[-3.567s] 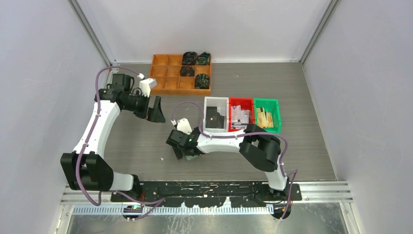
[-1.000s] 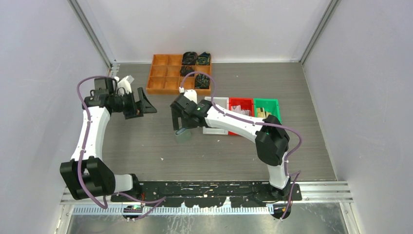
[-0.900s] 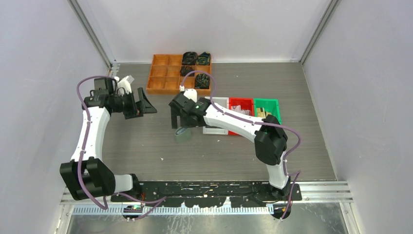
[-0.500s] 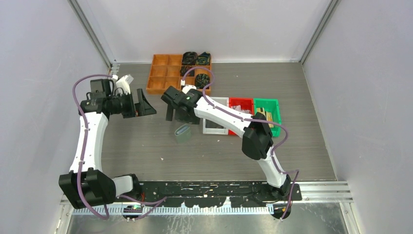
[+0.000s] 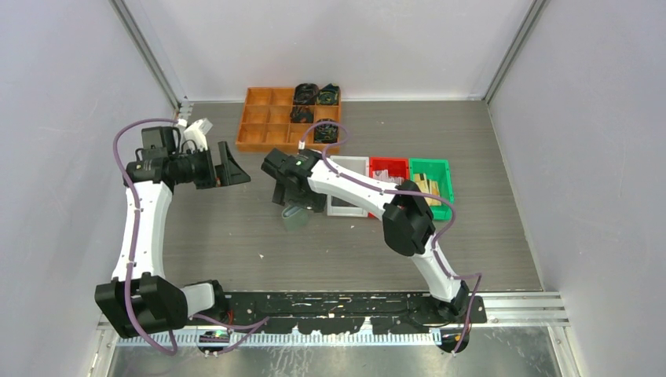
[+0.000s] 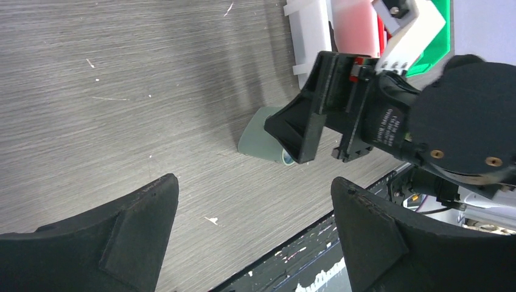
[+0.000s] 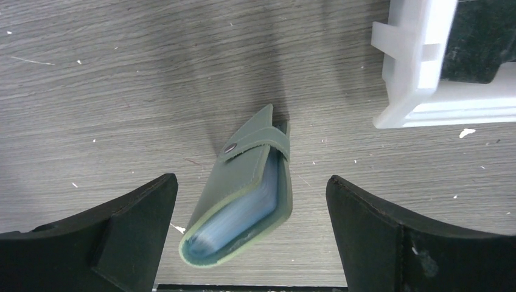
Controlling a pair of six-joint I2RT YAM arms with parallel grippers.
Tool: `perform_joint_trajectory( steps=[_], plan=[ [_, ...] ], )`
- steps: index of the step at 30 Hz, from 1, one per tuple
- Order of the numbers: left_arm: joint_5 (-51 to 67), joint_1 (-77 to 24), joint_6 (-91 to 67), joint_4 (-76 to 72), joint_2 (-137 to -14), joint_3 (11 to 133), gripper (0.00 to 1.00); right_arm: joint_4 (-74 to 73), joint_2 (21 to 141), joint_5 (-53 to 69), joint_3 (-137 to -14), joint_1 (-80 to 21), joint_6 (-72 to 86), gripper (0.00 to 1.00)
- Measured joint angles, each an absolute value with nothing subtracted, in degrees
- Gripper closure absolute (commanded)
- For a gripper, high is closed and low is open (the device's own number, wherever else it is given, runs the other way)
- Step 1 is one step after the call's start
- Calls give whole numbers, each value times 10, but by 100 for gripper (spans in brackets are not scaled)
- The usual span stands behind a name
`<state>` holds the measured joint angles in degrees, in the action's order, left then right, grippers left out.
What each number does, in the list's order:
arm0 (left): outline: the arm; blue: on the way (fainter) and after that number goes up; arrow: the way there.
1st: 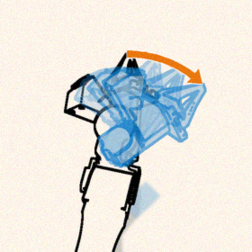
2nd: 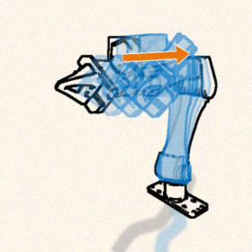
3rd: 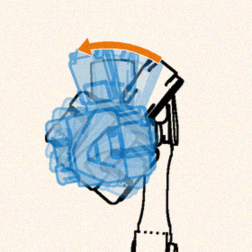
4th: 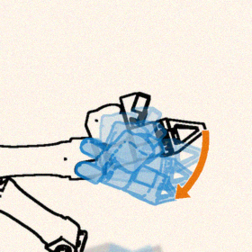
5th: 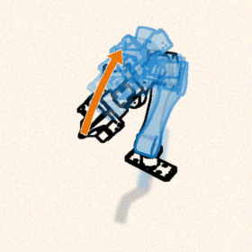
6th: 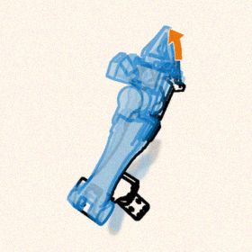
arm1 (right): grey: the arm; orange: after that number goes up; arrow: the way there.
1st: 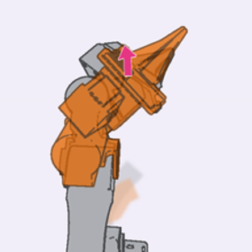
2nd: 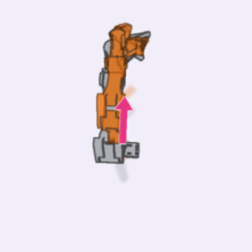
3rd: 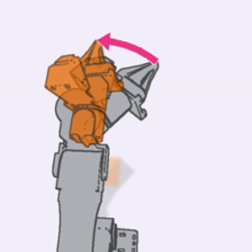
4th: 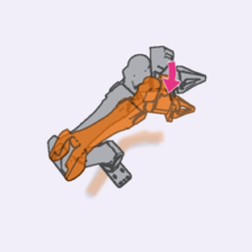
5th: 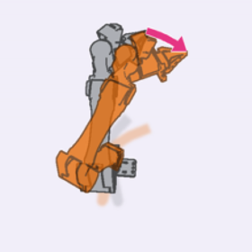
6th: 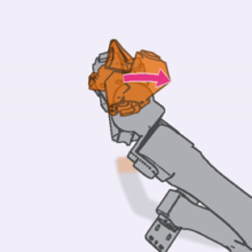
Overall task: Take the credit cards out of the card holder
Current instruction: Pick up the card holder from the center of the board.
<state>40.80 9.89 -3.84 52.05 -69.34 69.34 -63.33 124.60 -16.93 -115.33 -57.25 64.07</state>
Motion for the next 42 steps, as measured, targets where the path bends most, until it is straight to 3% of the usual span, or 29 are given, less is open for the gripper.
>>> perform_joint_trajectory(
  steps=[7,15,19,22,25,33,42],
  plan=[
    [413,101,-35,521,-685,693,5,-628,1264,-157,-1156,-571,665,15],
    [416,102,-27,522,-683,693,5,-598,1264,-134,-1144,-568,695,36],
    [416,102,-25,526,-682,693,5,-586,1264,-115,-1126,-563,707,60],
    [416,103,-23,531,-679,693,5,-571,1263,-102,-1114,-557,714,85],
    [418,103,-23,537,-675,693,4,-545,1246,-89,-1085,-549,722,99],
    [463,103,-63,546,-672,695,0,-351,1086,-72,-897,-515,696,99],
    [575,103,-320,408,-622,701,6,16,836,-92,-728,-509,663,99]
  ],
)
